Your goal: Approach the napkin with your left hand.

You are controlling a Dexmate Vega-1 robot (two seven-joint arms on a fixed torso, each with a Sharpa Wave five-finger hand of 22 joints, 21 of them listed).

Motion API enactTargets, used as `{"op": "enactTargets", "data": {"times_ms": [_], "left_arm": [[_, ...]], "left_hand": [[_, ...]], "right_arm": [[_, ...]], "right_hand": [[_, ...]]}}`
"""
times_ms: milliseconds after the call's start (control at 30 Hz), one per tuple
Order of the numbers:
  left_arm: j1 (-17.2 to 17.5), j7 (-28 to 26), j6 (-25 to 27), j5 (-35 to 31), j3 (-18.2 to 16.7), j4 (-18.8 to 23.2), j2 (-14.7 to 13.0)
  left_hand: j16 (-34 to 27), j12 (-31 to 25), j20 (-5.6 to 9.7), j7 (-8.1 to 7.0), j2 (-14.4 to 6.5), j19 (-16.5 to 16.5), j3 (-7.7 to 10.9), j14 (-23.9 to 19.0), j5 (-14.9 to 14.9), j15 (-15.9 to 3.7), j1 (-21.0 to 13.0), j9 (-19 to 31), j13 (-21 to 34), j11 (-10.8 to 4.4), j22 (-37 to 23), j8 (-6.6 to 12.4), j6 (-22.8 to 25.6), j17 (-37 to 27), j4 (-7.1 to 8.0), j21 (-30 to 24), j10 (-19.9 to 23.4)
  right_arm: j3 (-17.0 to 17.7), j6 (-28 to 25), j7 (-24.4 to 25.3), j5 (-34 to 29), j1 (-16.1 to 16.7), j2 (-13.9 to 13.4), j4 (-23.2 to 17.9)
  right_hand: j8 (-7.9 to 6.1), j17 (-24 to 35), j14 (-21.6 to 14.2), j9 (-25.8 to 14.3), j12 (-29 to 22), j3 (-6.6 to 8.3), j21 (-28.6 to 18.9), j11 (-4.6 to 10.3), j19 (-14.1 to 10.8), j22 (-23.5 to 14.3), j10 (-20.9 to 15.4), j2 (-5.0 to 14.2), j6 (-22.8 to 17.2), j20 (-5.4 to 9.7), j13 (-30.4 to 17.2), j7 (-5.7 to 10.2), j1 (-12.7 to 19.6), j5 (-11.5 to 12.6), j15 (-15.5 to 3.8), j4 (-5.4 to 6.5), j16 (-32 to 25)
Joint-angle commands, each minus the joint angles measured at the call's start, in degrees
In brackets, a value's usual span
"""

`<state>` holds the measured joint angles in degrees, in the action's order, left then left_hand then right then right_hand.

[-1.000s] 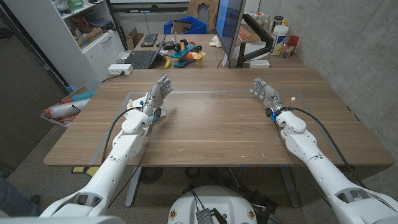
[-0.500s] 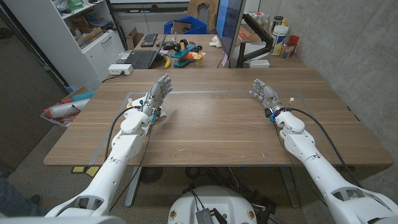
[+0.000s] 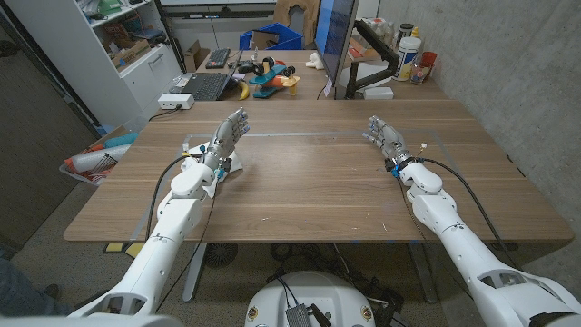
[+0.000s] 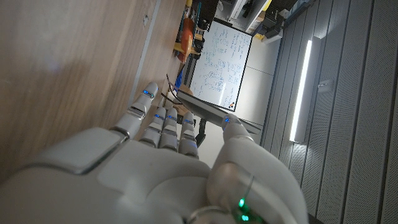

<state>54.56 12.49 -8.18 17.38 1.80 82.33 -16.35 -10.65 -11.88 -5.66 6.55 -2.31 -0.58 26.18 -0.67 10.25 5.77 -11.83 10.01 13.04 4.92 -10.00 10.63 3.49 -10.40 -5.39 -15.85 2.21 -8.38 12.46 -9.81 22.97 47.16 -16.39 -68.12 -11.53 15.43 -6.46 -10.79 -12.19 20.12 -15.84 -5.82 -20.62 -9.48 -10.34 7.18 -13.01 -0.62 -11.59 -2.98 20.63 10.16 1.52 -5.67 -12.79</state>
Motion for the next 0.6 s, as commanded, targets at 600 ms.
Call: {"op": "enactTargets", "data": {"times_ms": [600], "left_arm": [[4.4, 1.9, -1.3, -1.3, -2.6, 3.6, -2.7]], "left_hand": [[-0.5, -0.5, -0.96, -0.04, -0.8, 0.1, 0.87, -0.8, 0.0, 0.14, -1.5, 0.3, -0.3, 0.20, -0.2, 0.33, 0.8, 0.0, -0.92, 0.6, 0.7]], "right_arm": [[0.0, -0.2, -0.5, -1.9, -2.0, 1.6, 2.3]], "right_hand": [[0.02, -0.1, -0.4, -0.1, 0.0, -0.19, 0.5, 0.11, -0.7, -0.3, -0.8, 0.35, -0.5, -0.02, -0.2, 0.15, 0.2, 0.3, -0.14, -0.22, -0.3]]}}
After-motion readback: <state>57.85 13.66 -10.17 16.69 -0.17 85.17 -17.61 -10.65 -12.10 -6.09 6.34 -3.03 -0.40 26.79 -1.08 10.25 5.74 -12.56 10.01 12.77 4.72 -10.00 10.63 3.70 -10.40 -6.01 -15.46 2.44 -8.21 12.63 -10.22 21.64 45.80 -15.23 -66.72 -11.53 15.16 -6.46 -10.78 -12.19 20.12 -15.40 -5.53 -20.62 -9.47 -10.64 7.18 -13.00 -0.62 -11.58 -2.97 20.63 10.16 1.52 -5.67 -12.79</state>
